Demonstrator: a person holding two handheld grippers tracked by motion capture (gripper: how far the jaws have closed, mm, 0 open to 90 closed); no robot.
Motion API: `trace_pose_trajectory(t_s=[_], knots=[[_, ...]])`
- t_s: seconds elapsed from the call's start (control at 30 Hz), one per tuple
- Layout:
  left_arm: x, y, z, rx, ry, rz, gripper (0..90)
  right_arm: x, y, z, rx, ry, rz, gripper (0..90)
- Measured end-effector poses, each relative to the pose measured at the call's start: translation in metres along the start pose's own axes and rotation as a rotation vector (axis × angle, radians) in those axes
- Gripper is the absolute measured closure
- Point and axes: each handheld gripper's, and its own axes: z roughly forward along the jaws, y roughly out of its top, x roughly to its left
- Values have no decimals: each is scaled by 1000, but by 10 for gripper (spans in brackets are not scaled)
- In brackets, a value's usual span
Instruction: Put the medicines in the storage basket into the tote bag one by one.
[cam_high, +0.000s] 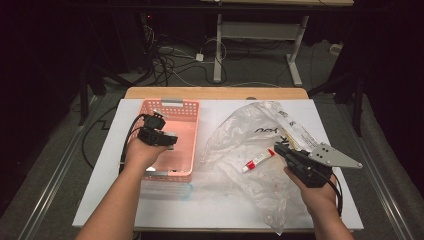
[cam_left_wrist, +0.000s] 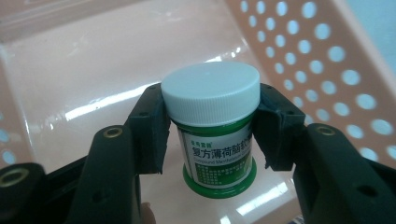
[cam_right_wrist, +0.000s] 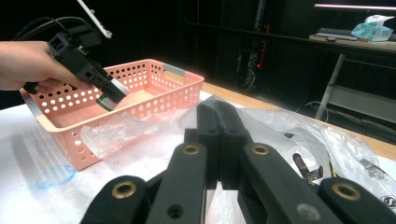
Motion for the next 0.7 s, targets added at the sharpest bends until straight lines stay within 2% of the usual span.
trace_pose_trajectory(t_s=[0.17, 0.27, 0.7], knots=[[-10, -8, -9, -61, -13, 30, 486, 0, 0, 0, -4, 1, -2, 900], [-15, -15, -12, -106, -22, 28, 486, 0, 0, -1, -6, 0, -1, 900], [-21, -42, -26, -216, -29, 49, 486, 1, 0, 0, -2, 2, 1, 900]])
